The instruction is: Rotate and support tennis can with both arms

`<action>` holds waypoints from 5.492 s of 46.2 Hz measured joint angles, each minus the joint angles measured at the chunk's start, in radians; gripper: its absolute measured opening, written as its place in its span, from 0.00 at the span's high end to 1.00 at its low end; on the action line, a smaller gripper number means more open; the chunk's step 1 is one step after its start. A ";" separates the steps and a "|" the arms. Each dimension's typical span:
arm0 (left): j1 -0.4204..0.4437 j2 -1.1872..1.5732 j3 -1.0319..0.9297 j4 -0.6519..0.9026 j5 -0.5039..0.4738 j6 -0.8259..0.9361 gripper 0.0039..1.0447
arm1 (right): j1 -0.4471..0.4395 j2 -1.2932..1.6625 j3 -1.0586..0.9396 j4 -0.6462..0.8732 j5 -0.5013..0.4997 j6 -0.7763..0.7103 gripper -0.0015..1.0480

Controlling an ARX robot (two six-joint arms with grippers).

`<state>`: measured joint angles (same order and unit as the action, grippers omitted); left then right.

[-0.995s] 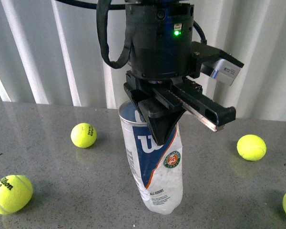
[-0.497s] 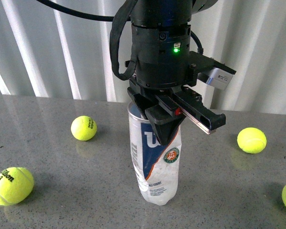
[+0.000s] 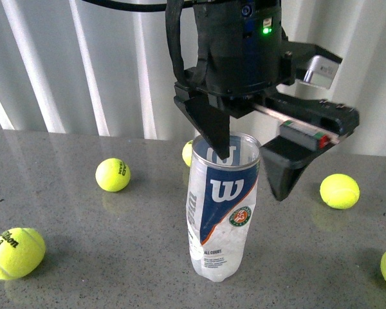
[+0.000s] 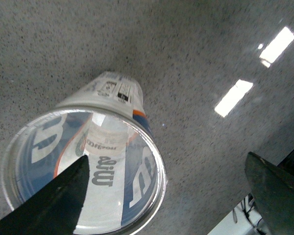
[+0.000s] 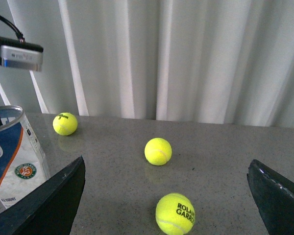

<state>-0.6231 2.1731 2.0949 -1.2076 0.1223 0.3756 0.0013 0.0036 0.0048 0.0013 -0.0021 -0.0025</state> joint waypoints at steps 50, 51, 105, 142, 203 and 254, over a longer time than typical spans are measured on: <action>0.298 -0.940 -1.667 1.993 -0.427 -0.380 0.97 | 0.000 0.000 0.000 0.000 0.001 0.000 0.07; 0.302 -0.948 -1.677 1.995 -0.422 -0.380 0.97 | 0.000 0.000 0.000 0.000 0.001 0.000 0.07; 0.621 -1.682 -2.070 1.697 -0.126 -0.380 0.97 | 0.000 0.000 0.000 0.000 0.000 0.000 0.07; 0.621 -1.998 -2.071 1.387 -0.126 -0.380 0.97 | 0.000 0.000 0.000 0.000 0.000 0.000 0.07; 0.621 -2.169 -2.070 1.208 -0.123 -0.380 0.06 | 0.000 0.000 0.000 0.000 0.000 0.000 0.07; 0.621 -2.169 -2.070 1.208 -0.123 -0.380 0.06 | 0.000 0.000 0.000 0.000 0.000 0.000 0.07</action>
<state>-0.0017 0.0036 0.0246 0.0006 -0.0006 -0.0044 0.0013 0.0036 0.0048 0.0013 -0.0017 -0.0025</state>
